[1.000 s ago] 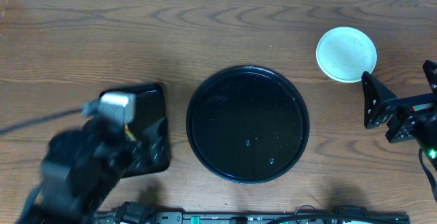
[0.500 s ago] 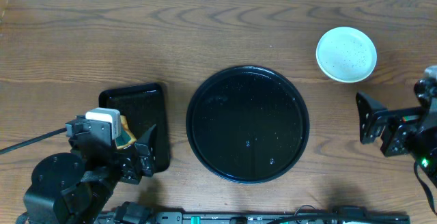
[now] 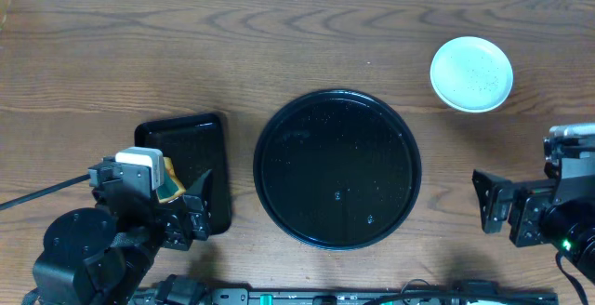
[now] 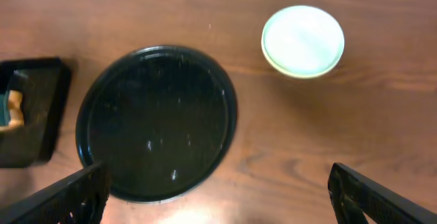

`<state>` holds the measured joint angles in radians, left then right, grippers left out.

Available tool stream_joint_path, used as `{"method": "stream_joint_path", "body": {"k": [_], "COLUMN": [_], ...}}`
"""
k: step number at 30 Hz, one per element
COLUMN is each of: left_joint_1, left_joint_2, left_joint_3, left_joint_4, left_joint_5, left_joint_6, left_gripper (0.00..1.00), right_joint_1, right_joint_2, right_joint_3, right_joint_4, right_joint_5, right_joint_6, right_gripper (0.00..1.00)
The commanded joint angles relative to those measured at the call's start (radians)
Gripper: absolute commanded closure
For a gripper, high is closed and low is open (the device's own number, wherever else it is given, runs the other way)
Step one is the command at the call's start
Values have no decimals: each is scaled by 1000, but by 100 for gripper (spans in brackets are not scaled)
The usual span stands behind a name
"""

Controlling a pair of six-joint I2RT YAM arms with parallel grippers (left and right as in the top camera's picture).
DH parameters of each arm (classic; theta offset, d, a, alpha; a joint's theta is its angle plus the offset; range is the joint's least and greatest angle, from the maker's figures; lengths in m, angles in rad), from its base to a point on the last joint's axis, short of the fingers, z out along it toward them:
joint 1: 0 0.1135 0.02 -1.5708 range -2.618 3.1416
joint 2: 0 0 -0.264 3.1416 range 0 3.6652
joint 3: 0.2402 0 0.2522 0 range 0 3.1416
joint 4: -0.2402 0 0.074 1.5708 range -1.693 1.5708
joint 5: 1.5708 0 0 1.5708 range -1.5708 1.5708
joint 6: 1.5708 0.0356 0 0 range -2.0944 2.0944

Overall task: Clean dirty plates on tray and stack at the side
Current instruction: 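Lower the sponge onto the small black tray with the left gripper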

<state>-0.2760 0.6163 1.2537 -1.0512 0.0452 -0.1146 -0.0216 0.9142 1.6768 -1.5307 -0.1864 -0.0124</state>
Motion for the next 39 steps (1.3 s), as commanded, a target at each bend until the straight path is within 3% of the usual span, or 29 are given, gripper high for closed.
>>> {"method": "stream_joint_path", "body": {"k": [1,30,39], "left_joint_1": [-3,-3,-2], "left_joint_2": [3,3,0], "left_joint_3": [9,9,0], "left_joint_4": [-8,-37,344], "left_joint_5": [-12,-13,-38], "left_joint_6": [10,10,9], "left_gripper": [10,10,10], "right_joint_1": [9,9,9], "right_joint_2": [0,0,0], "right_joint_3": [12,12,12], "right_joint_4": [-15,-34,-34], "right_joint_5": [2,2,2], "right_joint_6": [-11,-11,-11], "right_gripper": [1,1,1]}}
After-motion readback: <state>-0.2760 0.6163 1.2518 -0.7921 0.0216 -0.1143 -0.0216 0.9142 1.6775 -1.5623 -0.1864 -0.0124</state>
